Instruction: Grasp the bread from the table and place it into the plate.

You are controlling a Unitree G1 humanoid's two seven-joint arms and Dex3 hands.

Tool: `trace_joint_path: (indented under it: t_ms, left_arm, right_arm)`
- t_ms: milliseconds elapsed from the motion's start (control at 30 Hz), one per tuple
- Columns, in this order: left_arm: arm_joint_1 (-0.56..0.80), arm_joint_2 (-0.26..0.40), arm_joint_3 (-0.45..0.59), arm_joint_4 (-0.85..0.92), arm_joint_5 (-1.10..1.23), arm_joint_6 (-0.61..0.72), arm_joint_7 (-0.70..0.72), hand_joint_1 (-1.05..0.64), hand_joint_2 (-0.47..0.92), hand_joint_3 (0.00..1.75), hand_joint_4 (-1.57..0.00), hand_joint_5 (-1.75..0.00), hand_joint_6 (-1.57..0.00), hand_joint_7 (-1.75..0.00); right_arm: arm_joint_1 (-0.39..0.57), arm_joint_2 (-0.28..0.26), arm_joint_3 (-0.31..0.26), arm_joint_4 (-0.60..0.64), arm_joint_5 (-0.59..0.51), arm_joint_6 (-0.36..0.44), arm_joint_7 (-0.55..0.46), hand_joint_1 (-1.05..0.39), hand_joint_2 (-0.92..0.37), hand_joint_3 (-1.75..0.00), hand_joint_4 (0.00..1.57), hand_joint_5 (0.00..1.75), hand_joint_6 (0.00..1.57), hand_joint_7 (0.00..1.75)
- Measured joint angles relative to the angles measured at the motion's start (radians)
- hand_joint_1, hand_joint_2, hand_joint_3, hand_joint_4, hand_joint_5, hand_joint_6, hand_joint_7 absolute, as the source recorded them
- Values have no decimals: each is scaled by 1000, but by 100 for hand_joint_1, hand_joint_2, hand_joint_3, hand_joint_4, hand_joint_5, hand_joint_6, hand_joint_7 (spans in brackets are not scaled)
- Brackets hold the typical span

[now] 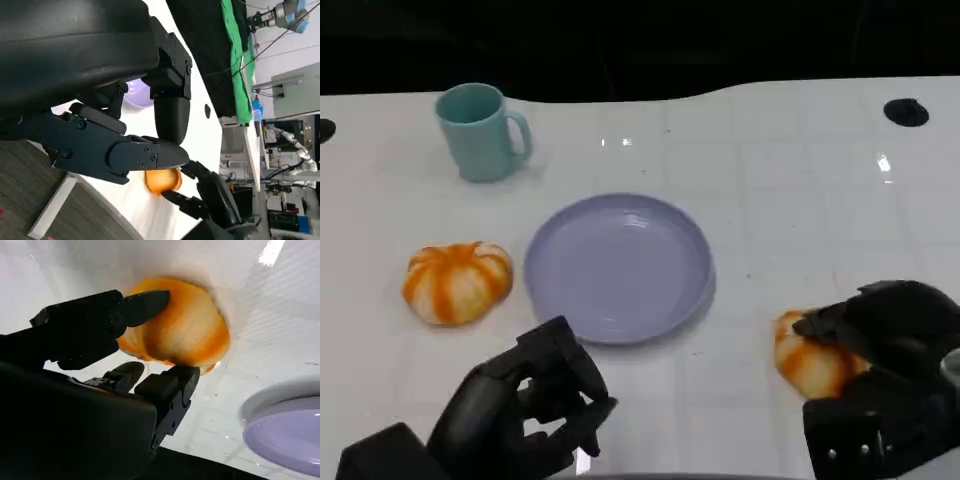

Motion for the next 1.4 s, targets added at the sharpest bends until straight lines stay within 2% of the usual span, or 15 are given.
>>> trace_joint_path:
  t_ms: [33,133,167,200,233,300,367,533,567,600,700,900,1000,1233,1400]
  left_arm:
    - [1,-1,0,-1,0,1,0,-54,92,38,-68,-175,-46,-174]
    - [2,-2,0,-3,-2,2,0,-54,92,38,-67,-175,-46,-174]
    - [2,-3,0,-3,-2,2,0,-54,92,38,-67,-175,-46,-174]
    - [3,-4,0,-3,-2,2,0,-54,92,38,-67,-175,-46,-173]
    - [3,-4,0,-4,-2,2,0,-54,92,38,-67,-175,-46,-173]
    - [4,-5,1,-4,-2,2,0,-55,92,38,-67,-175,-46,-173]
    - [4,-5,1,-5,-2,3,0,-55,92,37,-66,-175,-46,-173]
    - [4,-6,2,-5,-4,4,0,-55,92,37,-66,-175,-46,-172]
    - [4,-6,2,-5,-4,4,0,-55,92,37,-66,-175,-46,-172]
    - [4,-6,2,-5,-4,4,0,-55,92,37,-66,-175,-46,-172]
    - [4,-6,2,-5,-3,4,0,-56,92,37,-66,-175,-46,-172]
    - [4,-5,2,-5,-2,4,0,-55,92,38,-66,-175,-45,-172]
    - [7,-5,2,-6,-2,4,0,-54,92,38,-66,-175,-45,-172]
    - [12,-5,1,-6,-2,4,0,-54,92,38,-65,-175,-45,-173]
    - [12,-6,-2,-6,-2,4,0,-53,92,38,-65,-175,-45,-173]
  right_arm:
    - [-13,7,8,20,-2,2,-11,-44,-92,-14,64,30,79,7]
    - [-47,33,21,90,-4,6,-79,-36,-92,-10,84,42,96,10]
    - [-56,46,21,116,-2,6,-113,-29,-91,-7,86,73,106,16]
    - [-63,58,21,147,4,-3,-161,-21,-92,-5,82,122,111,35]
    - [-71,69,17,187,17,-24,-226,-19,-92,-5,80,148,102,66]
    - [-85,82,13,257,39,-73,-335,-17,-91,-17,87,169,77,145]
    - [-103,88,15,317,45,-116,-416,-17,-90,-22,87,173,67,168]
    - [-137,91,25,383,45,-160,-516,-18,-87,-26,87,175,64,174]
    - [-139,91,26,391,45,-171,-536,-18,-79,-40,87,175,65,175]
    - [-139,91,27,396,46,-181,-556,-18,-66,-65,88,175,67,174]
    - [-139,91,27,401,50,-202,-598,-17,-54,-88,89,175,71,169]
    - [-139,92,21,403,84,-255,-671,-15,-44,-106,93,175,77,165]
    - [-138,96,6,389,123,-284,-689,-14,-42,-108,94,175,74,171]
    - [-137,122,-24,281,185,-299,-673,-12,-26,-132,99,175,77,169]
    - [-148,156,-29,236,197,-299,-642,-14,-24,-141,101,175,78,173]
